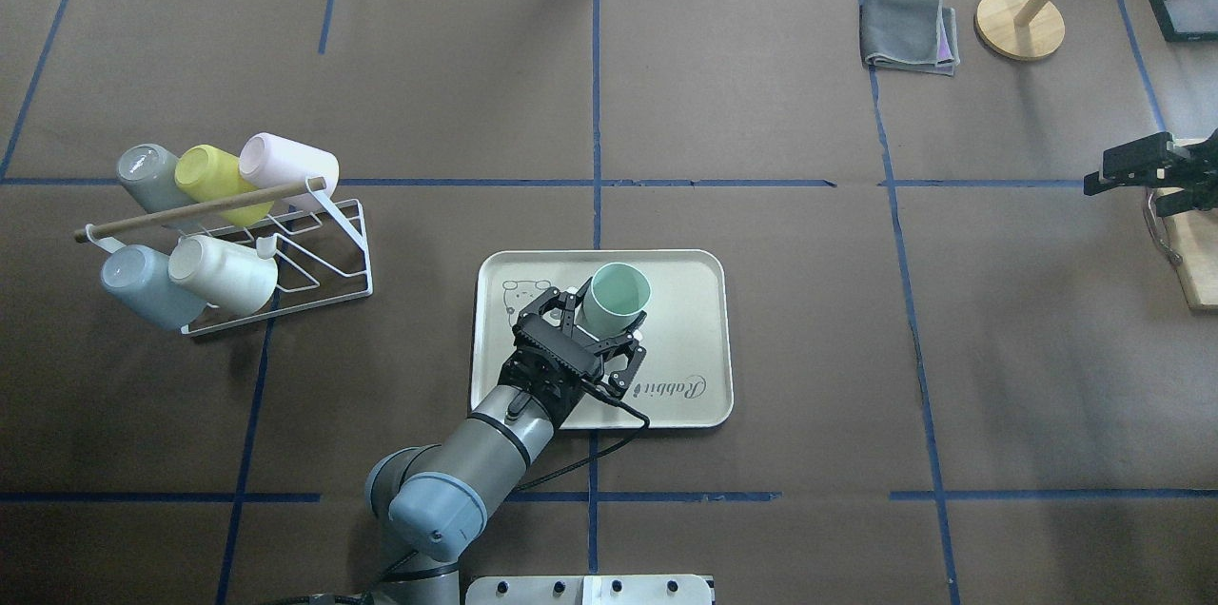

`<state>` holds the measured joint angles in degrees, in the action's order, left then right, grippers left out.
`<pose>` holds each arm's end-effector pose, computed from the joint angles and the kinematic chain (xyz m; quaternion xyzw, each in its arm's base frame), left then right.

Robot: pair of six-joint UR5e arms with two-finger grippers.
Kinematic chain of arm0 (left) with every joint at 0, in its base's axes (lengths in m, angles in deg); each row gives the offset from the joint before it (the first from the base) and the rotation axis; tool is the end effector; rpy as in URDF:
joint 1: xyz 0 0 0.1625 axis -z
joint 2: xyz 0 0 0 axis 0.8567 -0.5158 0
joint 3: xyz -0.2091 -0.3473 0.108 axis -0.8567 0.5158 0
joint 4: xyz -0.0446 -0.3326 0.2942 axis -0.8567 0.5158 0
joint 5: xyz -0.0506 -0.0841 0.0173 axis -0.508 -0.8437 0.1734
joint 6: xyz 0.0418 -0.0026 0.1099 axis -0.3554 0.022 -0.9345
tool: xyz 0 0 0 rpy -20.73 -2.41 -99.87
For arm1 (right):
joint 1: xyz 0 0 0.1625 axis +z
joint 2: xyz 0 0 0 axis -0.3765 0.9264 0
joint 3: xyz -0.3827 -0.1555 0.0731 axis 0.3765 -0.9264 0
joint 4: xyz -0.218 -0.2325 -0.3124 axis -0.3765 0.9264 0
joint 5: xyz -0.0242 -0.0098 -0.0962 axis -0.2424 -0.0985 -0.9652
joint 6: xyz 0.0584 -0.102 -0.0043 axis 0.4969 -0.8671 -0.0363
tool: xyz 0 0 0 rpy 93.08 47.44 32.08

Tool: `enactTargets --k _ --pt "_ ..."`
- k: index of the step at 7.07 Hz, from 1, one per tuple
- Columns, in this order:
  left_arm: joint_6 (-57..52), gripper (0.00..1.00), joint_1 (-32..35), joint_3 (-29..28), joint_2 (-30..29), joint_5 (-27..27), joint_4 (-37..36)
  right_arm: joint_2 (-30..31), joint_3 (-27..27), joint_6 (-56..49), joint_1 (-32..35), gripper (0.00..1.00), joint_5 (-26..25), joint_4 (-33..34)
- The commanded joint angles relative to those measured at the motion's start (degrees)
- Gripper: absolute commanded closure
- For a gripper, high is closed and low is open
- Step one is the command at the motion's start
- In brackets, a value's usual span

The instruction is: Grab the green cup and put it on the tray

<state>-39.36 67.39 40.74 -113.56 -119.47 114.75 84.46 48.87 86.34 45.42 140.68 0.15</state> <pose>0.6974 -0.3181 0.2472 0.5989 0.4467 0.0273 0.6641 -0.1479 -0.4975 0.4994 0.0329 -0.4623 0.1204 0.8779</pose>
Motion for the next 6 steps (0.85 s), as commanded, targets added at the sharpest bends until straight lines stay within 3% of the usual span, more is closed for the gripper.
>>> enactTargets --k 1,6 --pt "0.02 0.23 0.0 0.09 0.25 0.15 0.0 -0.02 0.0 -0.01 -0.03 0.0 0.01 0.0" --pt "-0.16 0.16 0.0 0.26 0.42 0.33 -0.09 -0.02 0.08 -0.01 0.05 0.0 0.27 0.0"
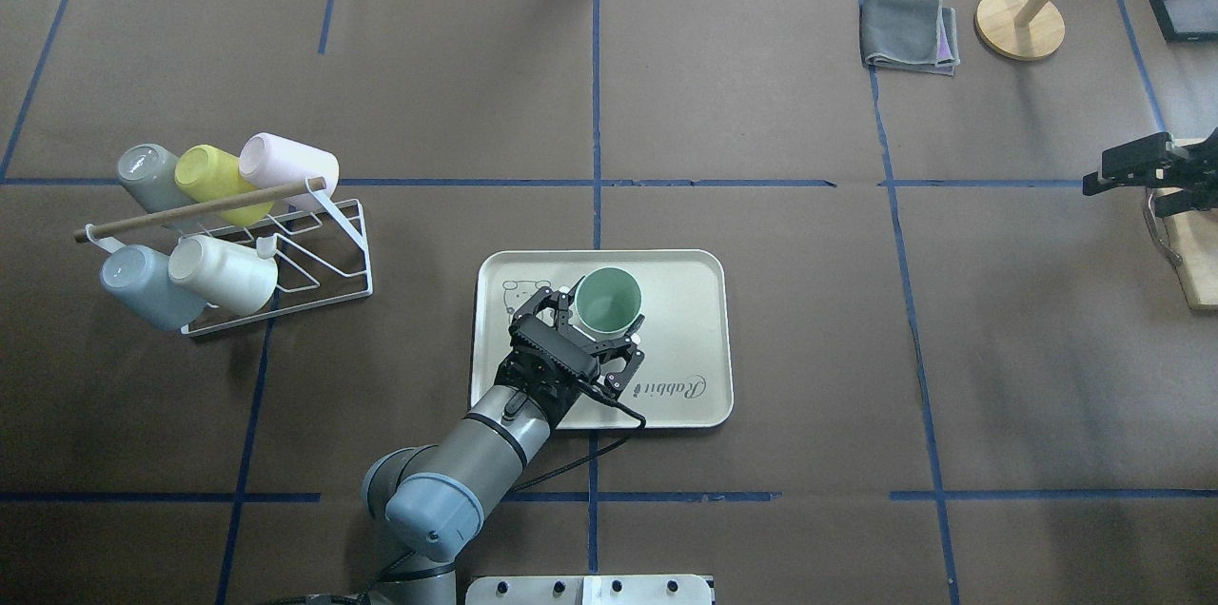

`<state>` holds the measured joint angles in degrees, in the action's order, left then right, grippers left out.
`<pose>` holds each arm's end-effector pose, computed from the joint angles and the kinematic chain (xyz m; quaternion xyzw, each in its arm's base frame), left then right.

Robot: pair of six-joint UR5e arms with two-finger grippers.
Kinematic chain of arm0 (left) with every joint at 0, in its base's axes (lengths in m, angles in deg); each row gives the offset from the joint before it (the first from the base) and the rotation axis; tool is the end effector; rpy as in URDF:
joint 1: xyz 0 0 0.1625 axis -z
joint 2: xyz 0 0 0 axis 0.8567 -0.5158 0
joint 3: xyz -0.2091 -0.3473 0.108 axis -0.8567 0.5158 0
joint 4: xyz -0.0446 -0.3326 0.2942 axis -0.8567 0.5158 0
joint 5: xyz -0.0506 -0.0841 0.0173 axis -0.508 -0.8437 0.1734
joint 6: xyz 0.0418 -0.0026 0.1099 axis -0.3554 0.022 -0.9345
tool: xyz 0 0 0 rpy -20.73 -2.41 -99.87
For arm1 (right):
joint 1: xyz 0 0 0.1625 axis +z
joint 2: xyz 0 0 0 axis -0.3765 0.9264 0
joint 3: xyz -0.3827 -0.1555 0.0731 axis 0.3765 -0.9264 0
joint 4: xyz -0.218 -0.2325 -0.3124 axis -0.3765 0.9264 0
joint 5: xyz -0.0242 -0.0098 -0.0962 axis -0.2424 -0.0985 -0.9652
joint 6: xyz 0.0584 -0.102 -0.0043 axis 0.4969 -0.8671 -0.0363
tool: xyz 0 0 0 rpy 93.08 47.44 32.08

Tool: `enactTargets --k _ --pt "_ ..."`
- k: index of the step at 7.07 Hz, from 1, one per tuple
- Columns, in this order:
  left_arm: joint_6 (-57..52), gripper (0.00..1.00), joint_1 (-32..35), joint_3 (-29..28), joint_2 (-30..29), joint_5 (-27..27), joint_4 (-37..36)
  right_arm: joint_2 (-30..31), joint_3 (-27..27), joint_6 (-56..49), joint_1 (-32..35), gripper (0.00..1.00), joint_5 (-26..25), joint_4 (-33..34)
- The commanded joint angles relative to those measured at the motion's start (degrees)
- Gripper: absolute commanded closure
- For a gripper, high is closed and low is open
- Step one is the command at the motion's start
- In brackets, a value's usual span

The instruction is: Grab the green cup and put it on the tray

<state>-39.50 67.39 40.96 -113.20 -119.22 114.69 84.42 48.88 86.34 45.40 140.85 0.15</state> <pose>0.6957 -0.3182 0.2502 0.5999 0.4436 0.0275 0.6652 -0.1483 -0.4974 0.4987 0.0322 -0.4635 0.1195 0.8774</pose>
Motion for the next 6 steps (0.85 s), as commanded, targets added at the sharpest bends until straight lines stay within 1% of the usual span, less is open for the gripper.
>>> enactTargets --k 1,2,3,4,5,6 --pt "-0.45 0.03 0.0 0.22 0.06 0.08 -0.03 0.02 0.08 0.09 0.07 0.0 0.19 0.0" --pt "-0.8 0.0 0.0 1.7 0.06 -0.1 -0.2 0.02 0.08 0.09 -0.01 0.0 0.19 0.0" --pt "-1.06 0.0 0.09 6.67 1.11 -0.19 -1.16 -0.07 0.17 0.09 0.07 0.0 0.19 0.0" --pt "-4.11 0.0 0.09 12.73 2.34 -0.19 -4.65 0.02 0.25 0.09 0.07 0.0 0.27 0.0" --pt "-5.8 0.0 0.18 19.49 2.52 -0.19 -10.26 0.02 0.17 0.0 0.07 0.0 0.27 0.0" --pt "-5.9 0.0 0.26 25.38 2.52 -0.19 -18.84 0.19 0.25 0.0 0.07 0.0 0.27 0.0"
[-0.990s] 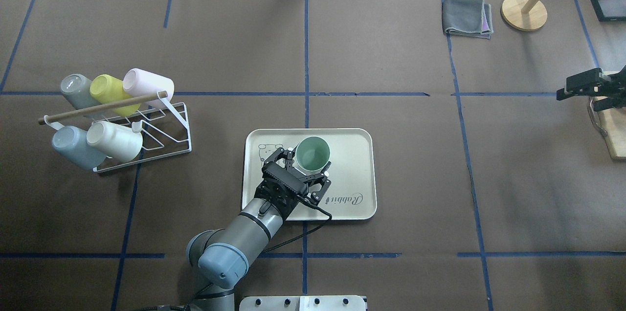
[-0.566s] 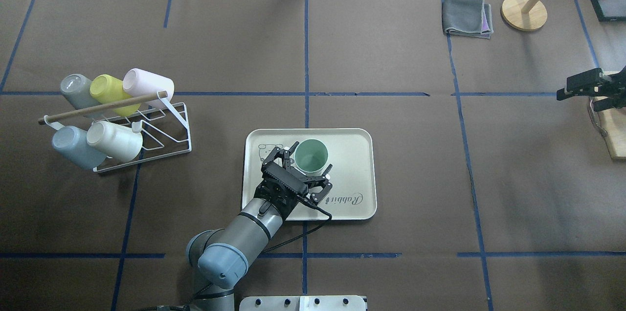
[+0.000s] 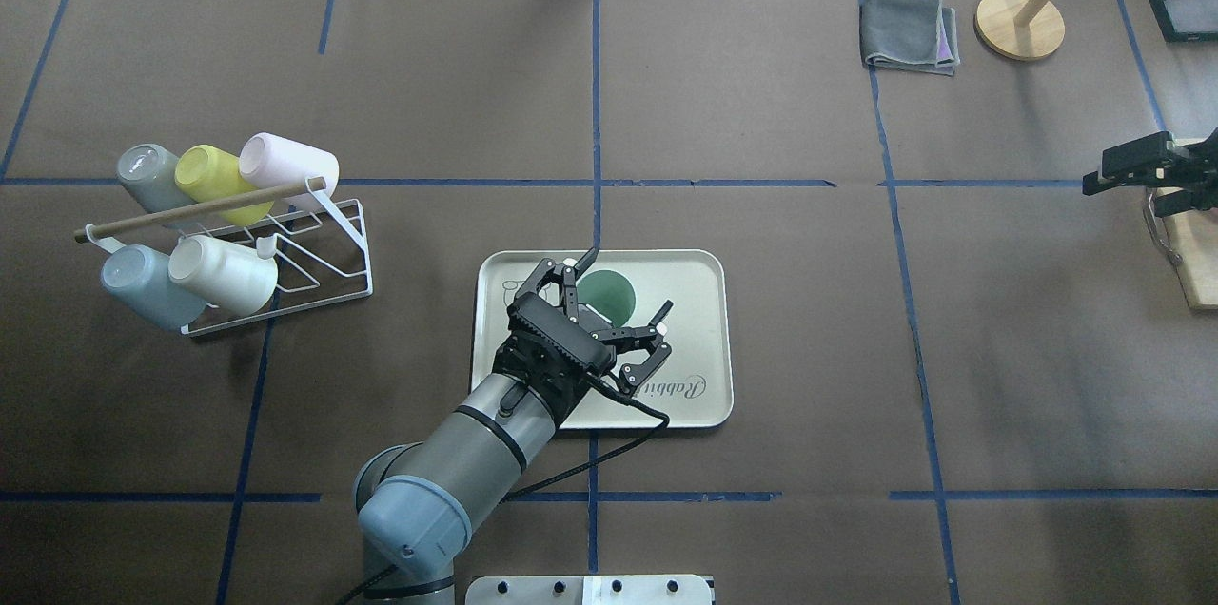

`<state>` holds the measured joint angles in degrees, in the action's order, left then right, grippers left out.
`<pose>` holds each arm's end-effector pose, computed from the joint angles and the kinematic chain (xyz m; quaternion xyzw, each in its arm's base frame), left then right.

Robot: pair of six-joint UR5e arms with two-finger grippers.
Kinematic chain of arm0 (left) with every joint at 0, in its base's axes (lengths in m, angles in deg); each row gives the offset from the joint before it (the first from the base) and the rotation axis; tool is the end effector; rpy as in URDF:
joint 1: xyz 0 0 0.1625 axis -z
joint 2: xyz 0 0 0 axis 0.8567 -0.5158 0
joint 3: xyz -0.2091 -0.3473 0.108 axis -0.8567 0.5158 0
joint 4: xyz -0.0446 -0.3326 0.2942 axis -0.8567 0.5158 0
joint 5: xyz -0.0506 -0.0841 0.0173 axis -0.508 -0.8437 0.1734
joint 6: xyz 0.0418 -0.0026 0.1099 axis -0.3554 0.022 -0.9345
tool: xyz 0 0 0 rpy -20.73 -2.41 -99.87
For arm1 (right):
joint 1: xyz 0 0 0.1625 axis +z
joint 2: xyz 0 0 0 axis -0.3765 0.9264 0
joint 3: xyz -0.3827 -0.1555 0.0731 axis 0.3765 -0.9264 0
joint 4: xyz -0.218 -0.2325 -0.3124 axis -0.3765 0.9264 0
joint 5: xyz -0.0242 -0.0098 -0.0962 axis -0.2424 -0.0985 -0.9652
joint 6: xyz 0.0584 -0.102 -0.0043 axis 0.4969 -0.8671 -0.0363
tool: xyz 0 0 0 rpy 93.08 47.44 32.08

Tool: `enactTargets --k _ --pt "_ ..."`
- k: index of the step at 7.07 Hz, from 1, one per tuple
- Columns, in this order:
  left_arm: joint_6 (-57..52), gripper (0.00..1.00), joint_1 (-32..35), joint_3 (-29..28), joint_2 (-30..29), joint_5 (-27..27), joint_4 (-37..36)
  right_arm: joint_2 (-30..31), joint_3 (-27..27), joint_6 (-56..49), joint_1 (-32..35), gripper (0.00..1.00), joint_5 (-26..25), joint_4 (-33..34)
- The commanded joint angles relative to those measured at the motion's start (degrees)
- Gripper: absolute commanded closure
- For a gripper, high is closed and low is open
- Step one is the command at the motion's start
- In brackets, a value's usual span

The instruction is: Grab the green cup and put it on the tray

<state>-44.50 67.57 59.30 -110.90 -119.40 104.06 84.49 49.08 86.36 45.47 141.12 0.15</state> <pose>0.6197 -0.3087 0.1471 0.6255 0.4471 0.0306 0.6387 -0.1477 -0.4966 0.4971 0.0318 -0.4654 0.1188 0.8765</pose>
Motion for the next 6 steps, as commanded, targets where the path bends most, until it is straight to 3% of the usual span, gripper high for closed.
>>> enactTargets --k 1,4,6 --pt "-0.82 0.0 0.61 13.11 0.22 0.08 -15.26 0.31 -0.29 -0.99 0.61 0.0 0.19 0.17" --pt "3.56 0.0 9.28 15.46 1.09 0.08 -22.15 0.31 0.06 -13.6 5.88 0.0 0.1 8.06" --pt "9.35 0.01 14.65 15.63 1.44 -0.18 -31.36 0.48 0.06 -20.04 8.95 0.0 0.1 11.5"
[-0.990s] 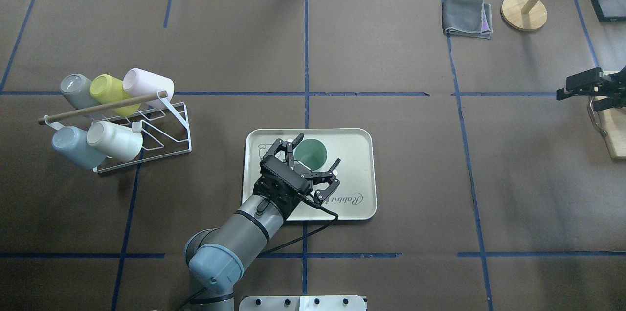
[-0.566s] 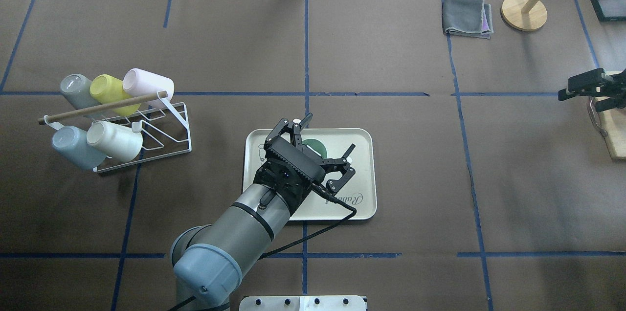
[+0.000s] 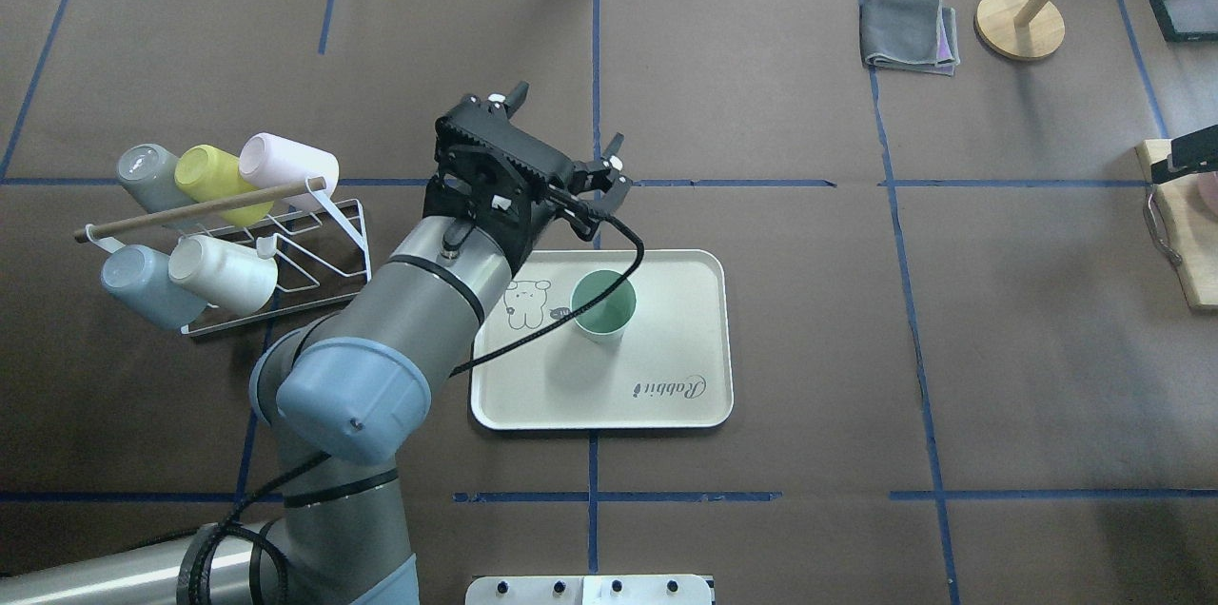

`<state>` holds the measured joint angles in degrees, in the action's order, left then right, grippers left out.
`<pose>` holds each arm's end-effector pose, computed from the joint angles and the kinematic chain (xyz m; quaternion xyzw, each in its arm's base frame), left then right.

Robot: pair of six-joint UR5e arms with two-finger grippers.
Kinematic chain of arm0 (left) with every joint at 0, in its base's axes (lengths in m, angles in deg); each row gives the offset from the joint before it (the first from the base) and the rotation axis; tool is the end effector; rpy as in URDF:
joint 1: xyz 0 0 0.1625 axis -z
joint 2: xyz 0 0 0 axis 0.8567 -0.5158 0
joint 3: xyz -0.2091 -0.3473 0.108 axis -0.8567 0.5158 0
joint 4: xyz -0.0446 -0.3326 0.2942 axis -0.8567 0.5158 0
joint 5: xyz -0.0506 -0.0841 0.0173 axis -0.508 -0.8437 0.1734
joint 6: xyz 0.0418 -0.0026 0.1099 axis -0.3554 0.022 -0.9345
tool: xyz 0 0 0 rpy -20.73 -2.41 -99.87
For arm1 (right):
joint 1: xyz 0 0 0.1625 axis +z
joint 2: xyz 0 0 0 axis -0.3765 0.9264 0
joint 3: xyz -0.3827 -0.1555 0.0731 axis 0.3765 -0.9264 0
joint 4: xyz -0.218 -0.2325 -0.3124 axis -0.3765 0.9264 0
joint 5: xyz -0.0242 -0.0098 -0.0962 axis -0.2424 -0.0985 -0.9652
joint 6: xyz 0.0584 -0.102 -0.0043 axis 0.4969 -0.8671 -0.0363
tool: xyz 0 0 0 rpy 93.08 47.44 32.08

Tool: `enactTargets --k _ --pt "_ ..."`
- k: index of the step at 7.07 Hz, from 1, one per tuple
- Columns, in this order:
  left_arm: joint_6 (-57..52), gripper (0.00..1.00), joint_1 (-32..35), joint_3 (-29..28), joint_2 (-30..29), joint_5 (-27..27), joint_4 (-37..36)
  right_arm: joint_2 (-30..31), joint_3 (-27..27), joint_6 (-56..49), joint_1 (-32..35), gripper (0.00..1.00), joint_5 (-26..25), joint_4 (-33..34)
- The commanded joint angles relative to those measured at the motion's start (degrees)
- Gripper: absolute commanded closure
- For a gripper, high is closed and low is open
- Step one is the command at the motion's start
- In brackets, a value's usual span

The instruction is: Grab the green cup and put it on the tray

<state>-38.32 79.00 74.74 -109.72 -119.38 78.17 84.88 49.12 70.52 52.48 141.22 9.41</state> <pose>0.4956 -0.4070 0.0869 0.6264 0.3528 -0.0204 0.6948 -0.0849 -0.5062 0.5212 0.0523 -0.4252 0.0841 0.8997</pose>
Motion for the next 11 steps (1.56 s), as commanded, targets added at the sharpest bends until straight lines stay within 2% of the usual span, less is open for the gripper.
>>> enactTargets --k 1,3,4,5,6,8,9,10,11 --pt "7.89 0.01 5.33 0.19 3.22 -3.34 -7.53 0.17 0.01 -6.31 2.57 0.0 -0.18 3.47" --pt "11.8 0.01 14.53 1.59 7.72 -18.15 -10.59 0.44 0.1 -7.03 3.19 0.0 -0.27 3.66" --pt "11.81 0.01 19.28 3.16 7.91 -24.57 -18.98 0.61 0.01 -7.12 3.01 0.0 -0.36 3.66" --pt "11.89 0.01 23.41 4.74 9.31 -30.9 -23.93 0.61 0.18 -7.21 3.1 0.0 -0.36 3.66" --pt "11.98 0.01 27.54 5.72 13.06 -39.93 -28.16 0.61 0.01 -7.21 3.01 0.0 -0.36 3.74" --pt "10.94 0.0 42.19 4.59 20.89 -67.65 -28.64 0.44 0.01 -7.3 3.36 0.0 -0.1 5.22" --pt "9.01 0.0 47.31 4.32 24.31 -75.62 -29.95 0.18 0.01 -10.43 4.41 0.0 -0.01 8.02" --pt "-3.71 0.01 51.89 4.14 27.57 -80.49 -34.66 -0.17 0.1 -16.38 7.03 0.0 0.08 13.62" --pt "-17.58 0.01 56.28 3.97 29.08 -80.88 -41.93 -0.53 -0.25 -22.44 9.49 0.0 0.08 18.46"
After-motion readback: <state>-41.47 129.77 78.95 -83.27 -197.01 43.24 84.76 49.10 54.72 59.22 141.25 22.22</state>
